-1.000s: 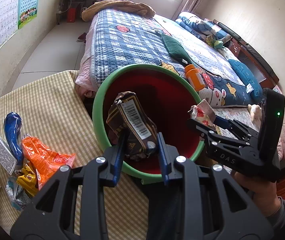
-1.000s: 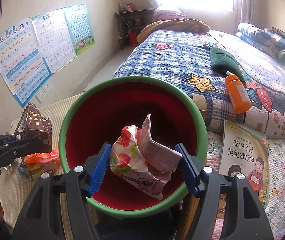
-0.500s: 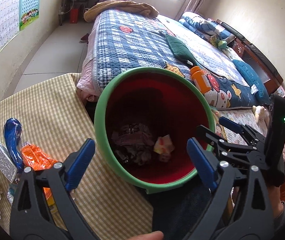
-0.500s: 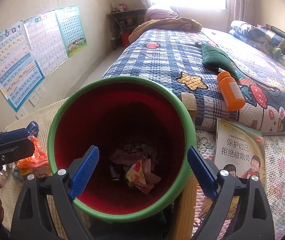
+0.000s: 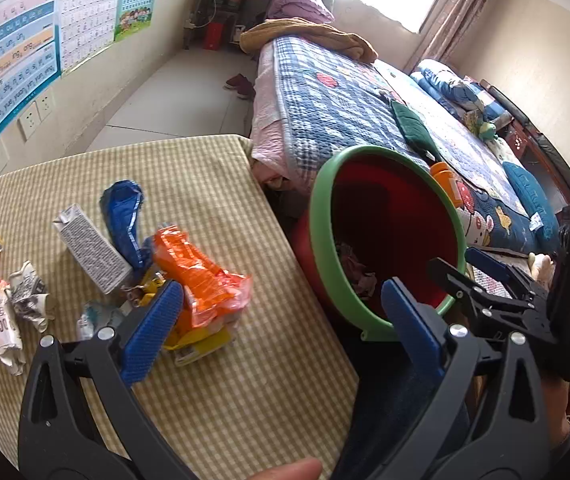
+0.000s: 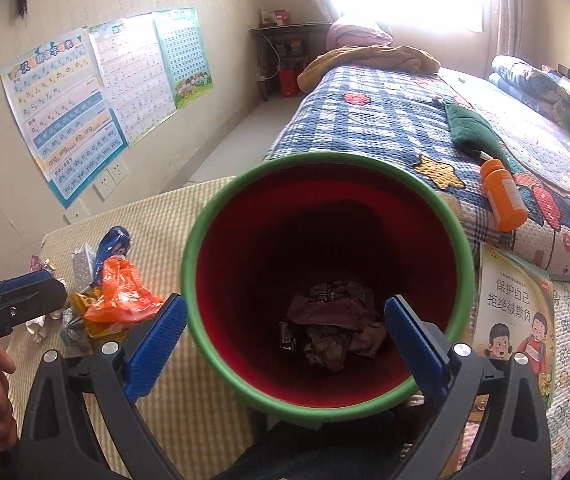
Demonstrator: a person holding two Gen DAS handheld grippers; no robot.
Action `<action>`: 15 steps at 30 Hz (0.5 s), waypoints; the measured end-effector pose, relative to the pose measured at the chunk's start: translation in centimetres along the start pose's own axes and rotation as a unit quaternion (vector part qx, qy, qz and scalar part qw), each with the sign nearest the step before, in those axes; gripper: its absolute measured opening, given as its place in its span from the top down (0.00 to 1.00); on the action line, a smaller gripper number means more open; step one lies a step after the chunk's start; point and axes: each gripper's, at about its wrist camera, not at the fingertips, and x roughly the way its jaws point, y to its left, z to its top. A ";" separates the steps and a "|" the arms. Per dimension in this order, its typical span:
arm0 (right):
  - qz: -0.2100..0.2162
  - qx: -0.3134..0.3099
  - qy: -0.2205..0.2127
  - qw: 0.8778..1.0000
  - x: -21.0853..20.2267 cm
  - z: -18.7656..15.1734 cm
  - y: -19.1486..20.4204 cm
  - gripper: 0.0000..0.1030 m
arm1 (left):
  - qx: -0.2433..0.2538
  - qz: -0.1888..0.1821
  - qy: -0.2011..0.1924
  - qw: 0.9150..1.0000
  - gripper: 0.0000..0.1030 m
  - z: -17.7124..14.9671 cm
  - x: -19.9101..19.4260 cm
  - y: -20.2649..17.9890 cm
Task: Collect trash
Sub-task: 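Grasp the orange bag with the right tool while the left tool grasps the long white-pink wrapper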
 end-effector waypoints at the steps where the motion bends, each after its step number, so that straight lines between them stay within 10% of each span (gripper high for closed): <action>1: 0.007 -0.006 0.001 1.000 0.1 -0.1 1.0 0.07 | -0.006 0.007 -0.004 1.000 0.05 -0.3 -0.7 0.8; 15: 0.090 -0.104 0.028 0.990 3.0 -1.2 13.9 0.07 | -0.109 0.113 -0.018 0.987 0.05 -6.3 -7.8 14.0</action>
